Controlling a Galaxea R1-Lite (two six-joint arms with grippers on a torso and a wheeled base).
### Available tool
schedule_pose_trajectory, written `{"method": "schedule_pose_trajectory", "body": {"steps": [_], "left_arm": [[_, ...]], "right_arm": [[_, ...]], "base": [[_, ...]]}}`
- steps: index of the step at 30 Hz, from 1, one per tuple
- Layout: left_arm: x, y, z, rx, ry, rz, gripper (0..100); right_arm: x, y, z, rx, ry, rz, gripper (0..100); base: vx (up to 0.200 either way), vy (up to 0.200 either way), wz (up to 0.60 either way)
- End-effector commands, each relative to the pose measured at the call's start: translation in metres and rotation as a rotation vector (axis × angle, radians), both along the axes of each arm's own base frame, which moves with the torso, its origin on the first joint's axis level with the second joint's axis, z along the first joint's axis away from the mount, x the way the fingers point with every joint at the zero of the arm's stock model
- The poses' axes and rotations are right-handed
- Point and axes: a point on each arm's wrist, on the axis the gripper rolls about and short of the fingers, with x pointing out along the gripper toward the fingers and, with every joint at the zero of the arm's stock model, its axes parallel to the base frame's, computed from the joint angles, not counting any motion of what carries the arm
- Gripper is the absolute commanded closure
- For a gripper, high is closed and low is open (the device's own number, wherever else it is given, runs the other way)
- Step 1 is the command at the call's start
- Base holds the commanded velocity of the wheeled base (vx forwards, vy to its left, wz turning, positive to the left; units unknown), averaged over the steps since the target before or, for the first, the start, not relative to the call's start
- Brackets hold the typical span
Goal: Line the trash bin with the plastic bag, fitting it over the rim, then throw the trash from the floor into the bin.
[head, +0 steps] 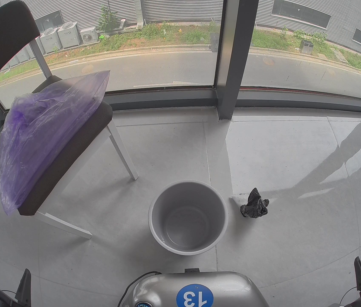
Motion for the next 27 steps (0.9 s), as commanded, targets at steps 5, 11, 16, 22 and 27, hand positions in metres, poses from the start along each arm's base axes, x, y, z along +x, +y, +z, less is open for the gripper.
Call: {"method": "schedule_pose_trajectory", "body": {"steps": [5, 11, 16, 22, 27], "left_arm": [[0.0, 0.0, -0.004, 0.043, -0.008, -0.016, 0], [-0.008, -0.002, 0.025, -0.003, -0.169, -0.072, 0], [-0.018, -0.002, 0.067, -0.117, -0.186, -0.116, 0], [-0.003, 0.002, 0.065, 0.308, 0.086, 0.109, 0], [0.013, 0.006, 0.084, 0.516, 0.189, 0.23, 0]], "right_arm": [[0.0, 0.0, -0.005, 0.0, 0.001, 0.002, 0], [0.0, 0.0, -0.005, 0.023, 0.002, -0.007, 0], [0.0, 0.0, -0.005, 0.024, 0.002, -0.016, 0], [-0.004, 0.0, 0.014, -0.063, -0.112, 0.017, 0], [-0.009, 0.0, 0.069, -0.059, -0.188, 0.03, 0]], "base": [[0.0, 0.0, 0.0], [0.0, 0.0, 0.0], [0.0, 0.0, 0.0], [0.0, 0.0, 0.0], [0.0, 0.0, 0.0]]}}
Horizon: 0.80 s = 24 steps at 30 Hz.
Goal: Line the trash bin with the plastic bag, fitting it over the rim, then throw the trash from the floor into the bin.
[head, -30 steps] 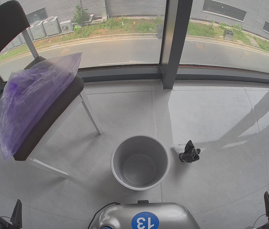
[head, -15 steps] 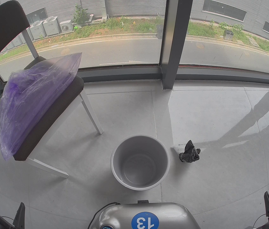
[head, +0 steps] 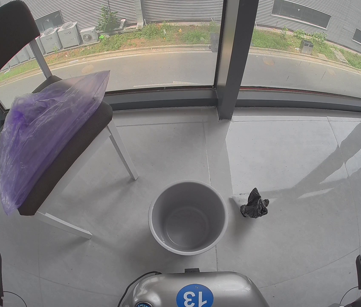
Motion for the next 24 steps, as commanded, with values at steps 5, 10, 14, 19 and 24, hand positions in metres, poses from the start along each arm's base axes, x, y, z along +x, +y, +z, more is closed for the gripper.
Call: {"method": "schedule_pose_trajectory", "body": {"steps": [5, 10, 14, 19, 24], "left_arm": [[0.057, 0.006, 0.051, 0.414, 0.385, 0.237, 0], [0.087, 0.007, 0.065, 0.475, 0.475, 0.206, 0], [0.107, 0.008, 0.068, 0.504, 0.543, 0.189, 0], [0.124, 0.008, 0.058, 0.517, 0.635, 0.162, 0], [0.132, 0.009, 0.053, 0.526, 0.684, 0.184, 0]], "right_arm": [[0.006, 0.0, 0.071, -0.038, -0.049, 0.013, 0], [0.015, 0.0, 0.089, -0.003, -0.009, -0.019, 0], [0.023, -0.001, 0.1, 0.033, 0.024, -0.065, 0], [0.023, -0.001, 0.116, 0.072, 0.044, -0.065, 0], [0.022, -0.001, 0.115, 0.089, 0.051, -0.054, 0]], "base": [[0.0, 0.0, 0.0], [0.0, 0.0, 0.0], [0.0, 0.0, 0.0], [0.0, 0.0, 0.0], [0.0, 0.0, 0.0]]}}
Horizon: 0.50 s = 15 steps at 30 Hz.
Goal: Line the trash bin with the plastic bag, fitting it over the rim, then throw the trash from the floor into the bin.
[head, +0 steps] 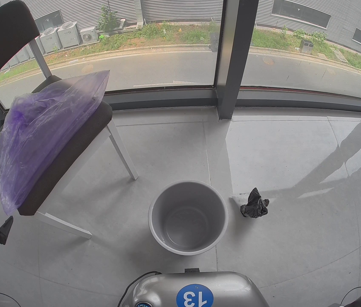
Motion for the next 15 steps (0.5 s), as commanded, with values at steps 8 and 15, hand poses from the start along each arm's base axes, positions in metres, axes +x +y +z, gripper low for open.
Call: {"method": "schedule_pose_trajectory", "body": {"steps": [8, 15], "left_arm": [[0.055, 0.013, -0.015, 0.01, 0.127, 0.102, 0], [0.077, 0.023, -0.018, 0.006, 0.12, 0.14, 0]], "right_arm": [[0.003, 0.001, 0.011, -0.006, -0.011, 0.032, 0], [0.002, 0.001, 0.02, -0.009, -0.029, 0.042, 0]], "base": [[0.0, 0.0, 0.0], [0.0, 0.0, 0.0]]}}
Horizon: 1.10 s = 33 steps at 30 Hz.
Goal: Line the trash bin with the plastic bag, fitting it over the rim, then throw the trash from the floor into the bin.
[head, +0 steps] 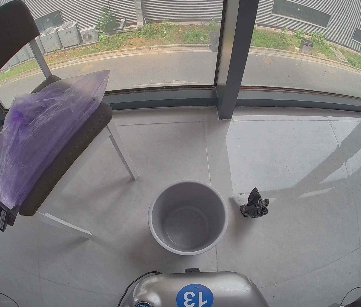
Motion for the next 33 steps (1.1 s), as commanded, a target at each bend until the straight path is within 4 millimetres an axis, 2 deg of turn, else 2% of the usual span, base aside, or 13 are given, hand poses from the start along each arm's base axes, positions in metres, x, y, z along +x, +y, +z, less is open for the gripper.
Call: {"method": "schedule_pose_trajectory", "body": {"steps": [1, 10, 22, 28, 33], "left_arm": [[0.019, 0.009, -0.009, -0.009, 0.055, 0.036, 0], [0.022, 0.017, -0.012, -0.006, 0.075, 0.074, 0], [0.05, 0.031, -0.028, -0.012, 0.061, 0.114, 0], [0.05, 0.033, -0.033, -0.014, 0.063, 0.122, 0], [0.043, 0.031, -0.032, -0.006, 0.022, 0.124, 0]], "right_arm": [[0.001, 0.0, 0.007, -0.001, -0.01, 0.008, 0], [0.001, 0.0, 0.004, -0.001, -0.006, 0.008, 0], [0.001, 0.001, 0.004, 0.008, -0.005, 0.044, 0], [0.0, 0.001, 0.005, 0.007, -0.014, 0.05, 0], [-0.003, 0.001, 0.007, 0.007, -0.033, 0.05, 0]], "base": [[0.0, 0.0, 0.0], [0.0, 0.0, 0.0], [0.0, 0.0, 0.0], [0.0, 0.0, 0.0], [0.0, 0.0, 0.0]]}}
